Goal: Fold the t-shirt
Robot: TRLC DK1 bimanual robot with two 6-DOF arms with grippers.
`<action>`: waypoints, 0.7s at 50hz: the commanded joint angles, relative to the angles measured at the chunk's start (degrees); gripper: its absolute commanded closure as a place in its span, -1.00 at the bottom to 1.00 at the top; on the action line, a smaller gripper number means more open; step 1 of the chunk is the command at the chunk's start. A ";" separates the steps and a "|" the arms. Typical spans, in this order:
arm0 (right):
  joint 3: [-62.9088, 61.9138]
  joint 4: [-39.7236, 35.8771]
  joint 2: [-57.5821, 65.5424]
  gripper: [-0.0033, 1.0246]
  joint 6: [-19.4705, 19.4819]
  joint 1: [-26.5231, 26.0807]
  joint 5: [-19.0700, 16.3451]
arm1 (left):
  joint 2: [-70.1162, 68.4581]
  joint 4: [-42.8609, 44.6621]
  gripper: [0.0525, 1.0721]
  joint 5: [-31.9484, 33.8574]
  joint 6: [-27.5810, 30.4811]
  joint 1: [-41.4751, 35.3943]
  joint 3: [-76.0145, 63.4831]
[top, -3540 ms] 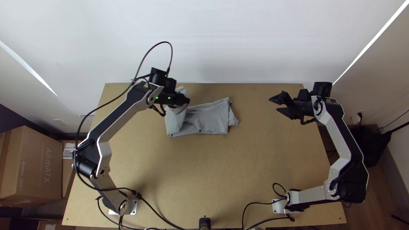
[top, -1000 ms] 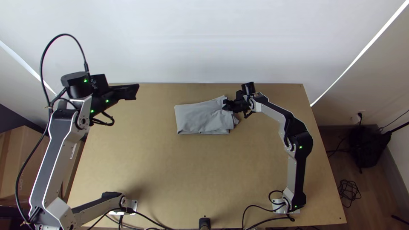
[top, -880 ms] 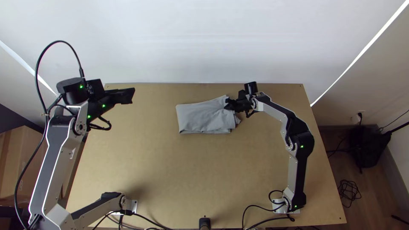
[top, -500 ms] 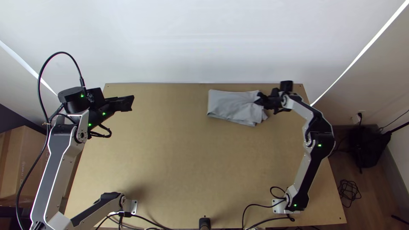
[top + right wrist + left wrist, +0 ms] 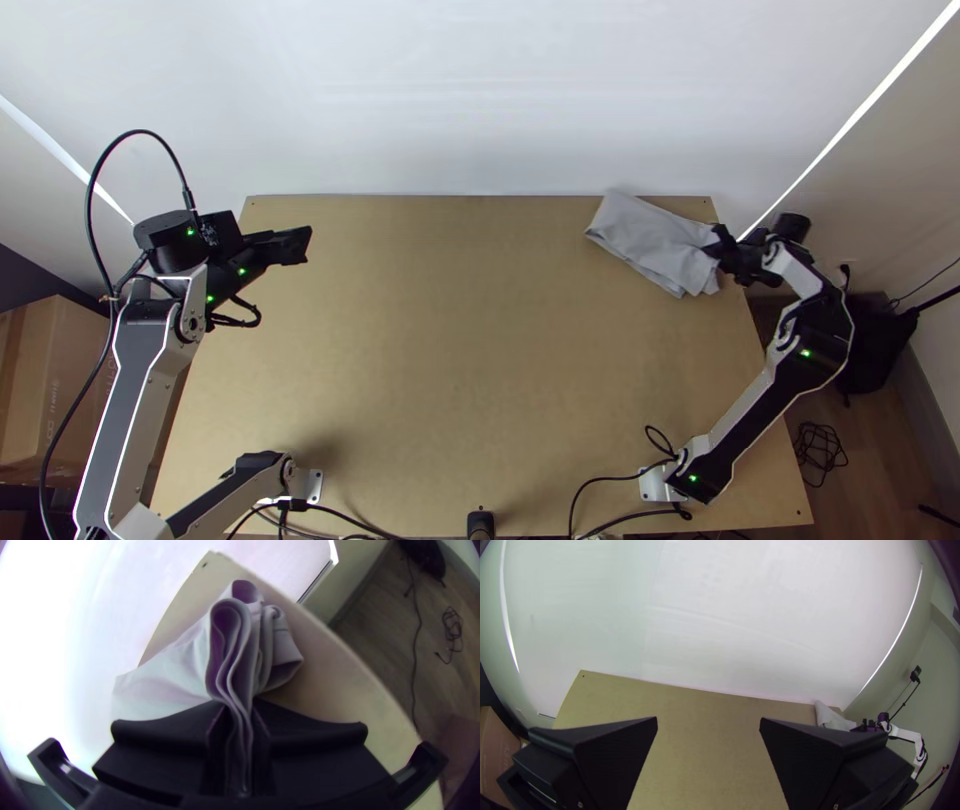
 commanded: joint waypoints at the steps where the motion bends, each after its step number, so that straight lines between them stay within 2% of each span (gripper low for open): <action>1: 1.76 -1.92 -1.36 -0.02 -2.62 -2.71 1.77 | -1.33 0.93 -0.92 0.43 -0.84 0.60 -1.91; 2: 1.67 -2.62 -1.79 -0.42 -3.59 -2.89 1.95 | -1.42 0.93 -0.92 0.43 -0.84 0.69 -2.00; 3: 1.67 -3.32 -2.23 -0.72 -4.47 -2.98 2.74 | -1.50 0.93 -0.92 0.43 -0.75 0.78 -2.17; 4: 1.58 -3.76 -2.67 -0.87 -5.52 -2.98 3.88 | -1.59 0.93 -0.92 0.43 -0.75 0.95 -2.26; 5: 1.41 -4.11 -3.20 -0.91 -6.58 -2.98 4.94 | -1.68 0.93 -0.92 0.43 -0.75 1.13 -2.44; 10: -0.26 -2.44 -6.45 -0.92 -7.55 -4.29 9.24 | -1.94 2.25 -0.92 0.43 -0.31 2.71 -3.93; 15: -2.37 0.81 -11.46 -0.92 -10.18 -6.40 13.64 | -2.91 4.53 -0.92 0.43 0.04 4.20 -5.51; 22: -7.29 7.23 -22.10 -0.92 -16.25 -8.42 15.31 | -3.70 6.20 -0.92 0.52 0.13 5.79 -6.13; 26: -10.54 13.47 -28.60 -0.92 -18.53 -9.48 15.48 | -4.14 6.47 -0.92 0.52 0.22 6.58 -6.31; 29: -12.13 14.87 -33.17 -0.92 -20.64 -9.48 15.48 | -4.84 7.26 -0.92 0.43 0.22 6.75 -7.01; 35: -13.18 14.87 -41.52 -0.92 -21.78 -9.22 15.48 | -7.22 10.25 -0.92 0.43 0.83 7.46 -9.73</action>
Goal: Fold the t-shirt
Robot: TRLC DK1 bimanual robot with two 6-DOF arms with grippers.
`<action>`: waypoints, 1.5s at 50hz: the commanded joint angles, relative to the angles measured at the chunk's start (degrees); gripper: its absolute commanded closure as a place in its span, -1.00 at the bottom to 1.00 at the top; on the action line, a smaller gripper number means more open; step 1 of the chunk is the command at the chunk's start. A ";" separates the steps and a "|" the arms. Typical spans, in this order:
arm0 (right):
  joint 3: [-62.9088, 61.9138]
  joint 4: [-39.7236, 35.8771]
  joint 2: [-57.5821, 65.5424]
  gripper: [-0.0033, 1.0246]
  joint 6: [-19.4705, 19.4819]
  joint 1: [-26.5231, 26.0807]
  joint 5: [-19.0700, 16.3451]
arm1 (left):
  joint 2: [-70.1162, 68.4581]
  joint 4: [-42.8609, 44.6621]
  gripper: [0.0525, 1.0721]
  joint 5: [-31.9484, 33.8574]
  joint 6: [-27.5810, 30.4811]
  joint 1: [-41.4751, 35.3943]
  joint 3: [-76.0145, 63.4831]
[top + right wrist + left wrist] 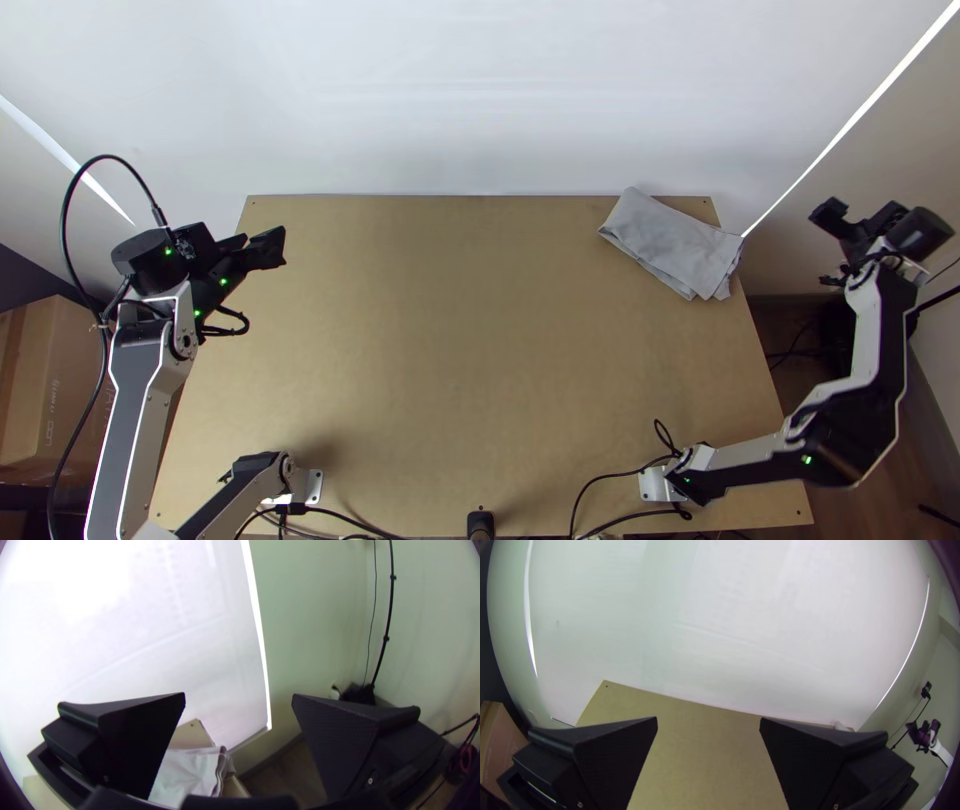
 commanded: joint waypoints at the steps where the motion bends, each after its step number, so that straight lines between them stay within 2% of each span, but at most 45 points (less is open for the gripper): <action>1: -2.69 0.84 -8.13 -0.92 -3.82 0.67 0.18 | -2.76 3.28 -0.92 0.43 0.48 0.88 -3.16; 4: -4.98 4.00 -12.79 -0.92 -6.37 1.46 0.18 | -3.55 5.12 -0.92 -0.01 0.31 1.49 -4.47; 10: -15.35 24.75 -23.86 -0.92 -5.84 2.07 0.18 | -5.04 9.08 -0.92 -3.17 0.66 1.49 -6.67; 13: -19.30 31.07 -28.87 -0.92 -5.05 2.86 0.18 | -5.75 11.45 -0.92 -4.67 1.01 1.49 -7.64; 21: -22.03 32.30 -37.40 -0.92 -5.40 7.70 0.54 | -8.03 19.45 -0.92 -9.85 3.12 1.14 -11.95; 25: -23.70 34.50 -40.39 -0.92 -5.58 11.39 3.17 | -9.88 24.11 -0.92 -10.82 3.47 0.44 -14.76; 29: -25.81 36.44 -43.29 -0.92 -6.37 15.34 7.48 | -11.11 27.18 -0.92 -12.49 3.38 0.35 -16.69; 41: -33.63 41.71 -51.20 -0.92 -12.44 28.97 13.81 | -15.59 34.13 -0.92 -14.60 4.00 -0.44 -24.51; 49: -40.75 43.47 -56.12 -0.92 -20.52 40.04 14.86 | -18.58 36.15 -0.92 -15.83 4.00 -1.67 -30.58; 53: -45.49 43.38 -58.93 -0.92 -27.99 46.90 14.86 | -20.07 37.03 -0.92 -15.83 3.82 -1.85 -33.13; 56: -48.83 43.38 -61.30 -0.92 -30.63 51.64 14.95 | -20.86 37.91 -0.92 -15.83 3.64 -1.93 -34.71; 60: -52.00 43.20 -63.41 -0.92 -30.28 54.19 17.32 | -22.53 38.52 -0.92 -15.83 3.56 -2.29 -36.99; 66: -58.68 42.85 -68.34 -0.92 -28.78 55.86 17.32 | -25.96 38.87 -0.92 -15.74 3.12 -2.37 -40.86; 75: -71.95 40.83 -84.24 -0.92 -27.90 60.87 16.71 | -35.01 38.52 -0.92 -14.95 3.12 -5.19 -48.77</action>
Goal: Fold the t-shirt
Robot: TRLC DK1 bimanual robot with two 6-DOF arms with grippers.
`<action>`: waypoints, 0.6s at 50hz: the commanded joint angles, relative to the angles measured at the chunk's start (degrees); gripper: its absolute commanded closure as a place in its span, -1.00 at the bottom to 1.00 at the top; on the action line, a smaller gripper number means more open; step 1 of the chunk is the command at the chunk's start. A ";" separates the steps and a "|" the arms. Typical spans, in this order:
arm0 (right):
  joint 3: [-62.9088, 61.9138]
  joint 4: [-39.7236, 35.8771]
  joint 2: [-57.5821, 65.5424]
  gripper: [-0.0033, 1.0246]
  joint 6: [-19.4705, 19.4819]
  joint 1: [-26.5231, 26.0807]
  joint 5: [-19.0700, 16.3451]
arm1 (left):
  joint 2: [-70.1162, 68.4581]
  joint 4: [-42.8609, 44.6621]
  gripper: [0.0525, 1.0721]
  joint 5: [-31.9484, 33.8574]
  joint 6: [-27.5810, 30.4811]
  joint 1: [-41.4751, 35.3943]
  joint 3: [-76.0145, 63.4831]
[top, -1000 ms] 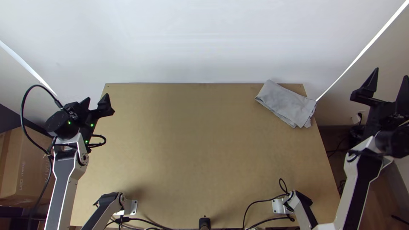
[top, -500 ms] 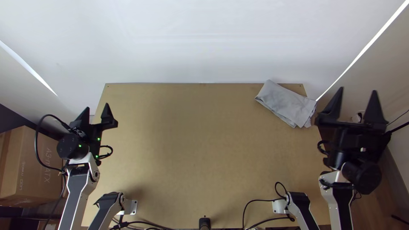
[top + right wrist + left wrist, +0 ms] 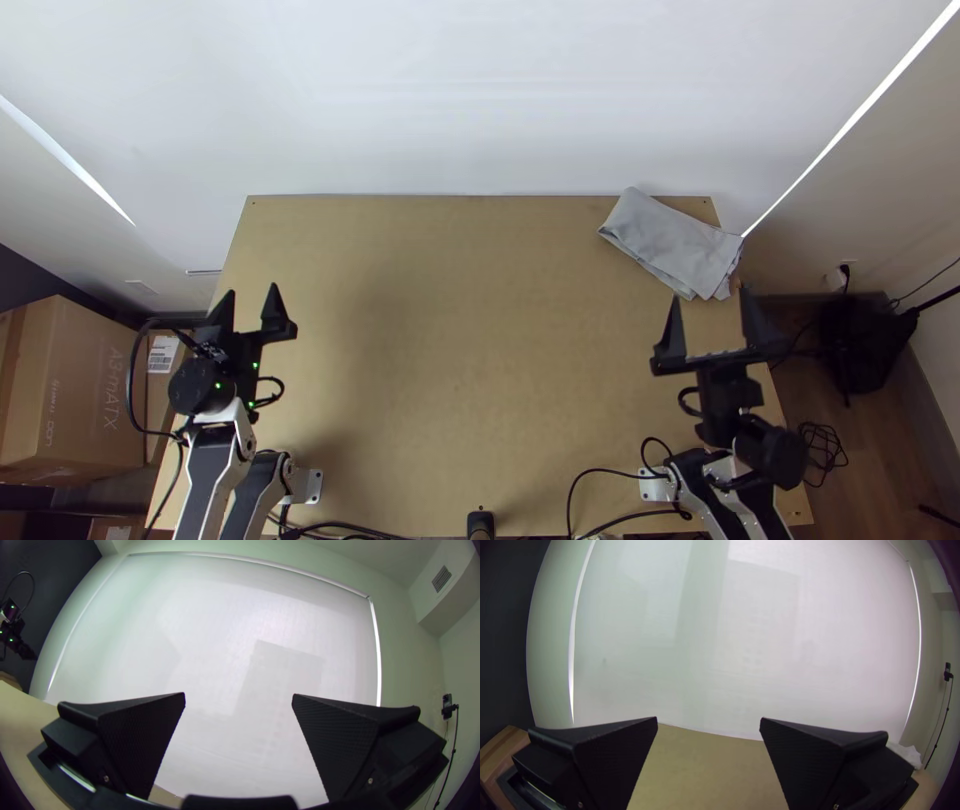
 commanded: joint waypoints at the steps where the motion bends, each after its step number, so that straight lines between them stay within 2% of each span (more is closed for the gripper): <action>1: -7.78 -0.79 -10.75 -0.92 0.58 3.11 -0.19 | -5.95 0.97 -0.92 0.50 -0.25 -2.02 -5.06; 4: -11.04 0.53 -13.39 -0.92 1.02 4.86 0.43 | -9.38 0.27 -0.92 0.77 -0.16 -2.99 -7.52; 7: -11.04 -2.19 -13.30 -0.92 6.12 4.51 2.54 | -12.10 -0.61 -0.92 0.86 -0.07 -4.04 -9.54; 12: -13.32 -3.51 -13.30 -0.92 9.02 4.16 2.54 | -16.15 -2.63 -0.92 1.73 0.02 -4.74 -11.92; 18: -13.32 -14.50 -13.21 -0.92 17.98 3.72 2.98 | -21.68 -5.97 -0.92 2.79 1.16 -5.36 -16.14; 21: -13.32 -21.44 -13.21 -0.92 21.76 3.81 2.98 | -26.87 -10.90 -0.92 2.79 1.16 -6.33 -17.02; 25: -13.32 -29.00 -13.21 -0.92 25.72 4.25 2.98 | -27.49 -13.80 -0.92 2.70 0.98 -7.47 -17.02; 27: -13.32 -32.87 -13.21 -0.92 26.24 4.34 2.98 | -27.22 -15.20 -0.92 2.79 0.10 -7.47 -16.84; 30: -13.15 -34.71 -13.21 -0.92 26.86 3.81 2.89 | -25.82 -15.91 -0.92 2.79 -0.51 -8.52 -16.84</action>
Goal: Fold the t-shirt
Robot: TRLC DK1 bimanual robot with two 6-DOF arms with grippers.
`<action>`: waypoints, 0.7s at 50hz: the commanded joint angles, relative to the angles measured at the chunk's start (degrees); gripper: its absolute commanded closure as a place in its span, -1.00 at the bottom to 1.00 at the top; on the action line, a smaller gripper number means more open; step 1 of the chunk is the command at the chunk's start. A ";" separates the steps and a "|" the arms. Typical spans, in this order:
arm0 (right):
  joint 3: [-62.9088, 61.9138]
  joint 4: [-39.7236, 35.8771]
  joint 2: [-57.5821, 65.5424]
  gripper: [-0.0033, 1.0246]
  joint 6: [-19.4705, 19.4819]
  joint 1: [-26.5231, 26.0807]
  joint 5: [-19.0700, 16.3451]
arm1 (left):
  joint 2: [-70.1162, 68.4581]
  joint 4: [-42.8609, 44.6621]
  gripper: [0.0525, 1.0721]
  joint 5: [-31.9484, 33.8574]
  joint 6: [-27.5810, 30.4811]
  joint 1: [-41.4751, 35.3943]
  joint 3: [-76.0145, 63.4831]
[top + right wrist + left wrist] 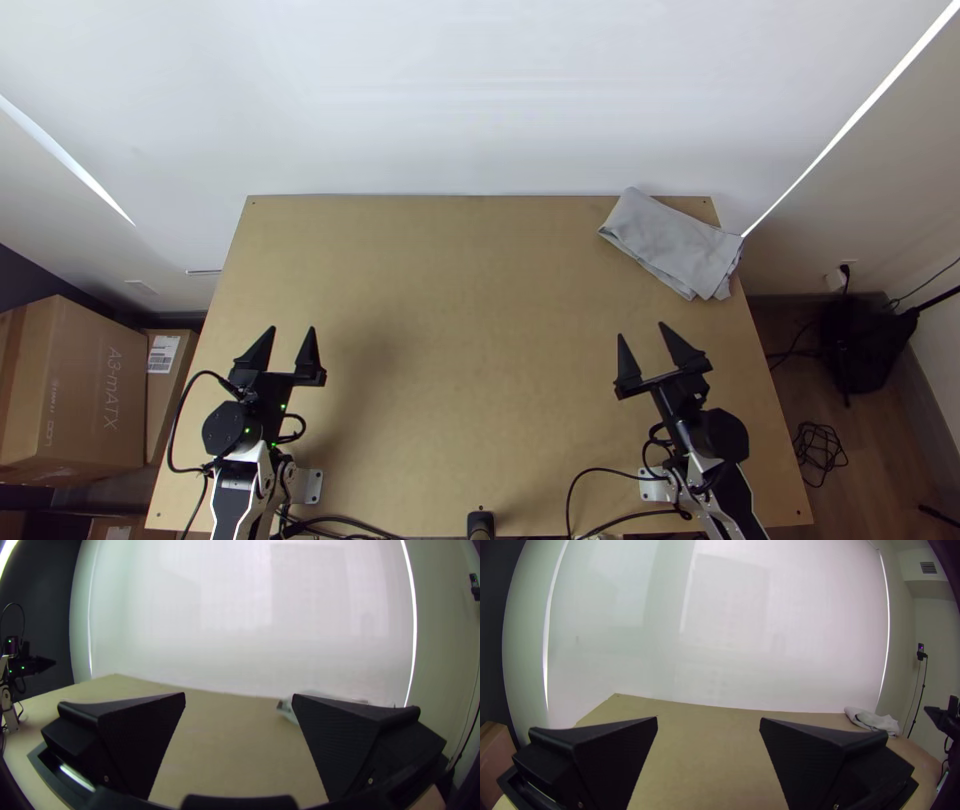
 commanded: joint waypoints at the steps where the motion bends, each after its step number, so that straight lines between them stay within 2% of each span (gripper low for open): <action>1: -0.73 -2.98 -0.10 -0.92 4.24 -0.45 0.42 | 1.18 -1.70 -0.92 0.47 -0.73 -1.71 -2.06; 7: -0.82 -2.80 -0.19 -0.92 4.15 -2.30 0.33 | 3.90 -1.79 -0.92 0.47 0.41 -1.71 -2.06; 15: -0.82 -2.89 -0.10 -0.92 4.15 -2.12 0.33 | -1.11 -1.17 -0.92 0.47 0.41 -1.44 -2.15; 35: -0.82 -2.80 -0.10 -0.92 4.15 -2.12 0.42 | -0.84 -1.52 -0.92 0.47 0.41 -1.35 -2.15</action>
